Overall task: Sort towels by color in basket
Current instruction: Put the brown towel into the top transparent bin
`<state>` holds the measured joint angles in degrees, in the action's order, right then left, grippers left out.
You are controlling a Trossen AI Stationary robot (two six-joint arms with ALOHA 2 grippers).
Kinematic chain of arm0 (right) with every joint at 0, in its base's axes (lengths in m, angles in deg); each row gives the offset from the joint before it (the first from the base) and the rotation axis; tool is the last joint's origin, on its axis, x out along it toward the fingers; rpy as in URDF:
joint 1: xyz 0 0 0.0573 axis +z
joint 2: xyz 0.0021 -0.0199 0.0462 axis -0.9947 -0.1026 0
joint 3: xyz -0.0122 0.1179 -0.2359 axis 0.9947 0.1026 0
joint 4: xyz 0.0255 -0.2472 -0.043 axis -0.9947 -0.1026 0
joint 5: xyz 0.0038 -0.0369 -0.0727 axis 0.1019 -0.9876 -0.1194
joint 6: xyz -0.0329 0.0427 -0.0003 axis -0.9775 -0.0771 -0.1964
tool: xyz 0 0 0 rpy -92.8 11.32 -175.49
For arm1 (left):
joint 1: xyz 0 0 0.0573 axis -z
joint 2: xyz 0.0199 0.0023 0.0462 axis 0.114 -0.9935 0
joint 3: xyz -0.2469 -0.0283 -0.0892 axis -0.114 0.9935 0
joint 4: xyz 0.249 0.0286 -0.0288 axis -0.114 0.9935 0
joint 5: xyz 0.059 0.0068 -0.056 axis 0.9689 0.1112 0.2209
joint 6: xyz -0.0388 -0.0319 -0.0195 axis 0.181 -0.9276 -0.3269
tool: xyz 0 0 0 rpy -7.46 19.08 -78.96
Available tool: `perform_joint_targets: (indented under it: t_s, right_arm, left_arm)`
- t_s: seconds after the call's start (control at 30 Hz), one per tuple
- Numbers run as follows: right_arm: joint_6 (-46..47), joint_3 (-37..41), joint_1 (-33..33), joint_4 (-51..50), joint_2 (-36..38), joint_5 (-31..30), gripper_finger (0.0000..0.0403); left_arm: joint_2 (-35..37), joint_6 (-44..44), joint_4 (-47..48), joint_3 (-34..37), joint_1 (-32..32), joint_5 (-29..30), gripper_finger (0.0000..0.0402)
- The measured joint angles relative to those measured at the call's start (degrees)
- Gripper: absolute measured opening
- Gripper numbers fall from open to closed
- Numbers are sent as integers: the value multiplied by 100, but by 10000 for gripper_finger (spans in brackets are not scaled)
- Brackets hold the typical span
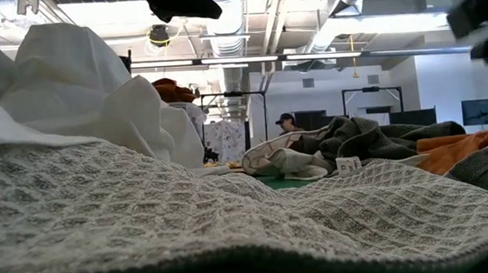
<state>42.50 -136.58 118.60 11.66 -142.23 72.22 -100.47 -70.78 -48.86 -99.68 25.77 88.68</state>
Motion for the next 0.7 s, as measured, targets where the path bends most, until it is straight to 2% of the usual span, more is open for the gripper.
perform_joint_targets:
  t_s: [0.3, 0.43, 0.53, 0.7]
  right_arm:
    - [-445, 999, -307, 1233, -492, 32, 304]
    - [-823, 1043, -349, 1500, -633, 70, 275]
    - [-962, 1045, -346, 1661, -637, 44, 221]
    - [-1258, 1018, -346, 1751, -600, -44, 72]
  left_arm:
    - [0, -2, 2, -2, 0, 2, 208]
    - [0, -2, -1, -2, 0, 2, 208]
    - [0, -2, -10, -4, 0, 15, 208]
    - [0, -25, -18, -7, 0, 28, 208]
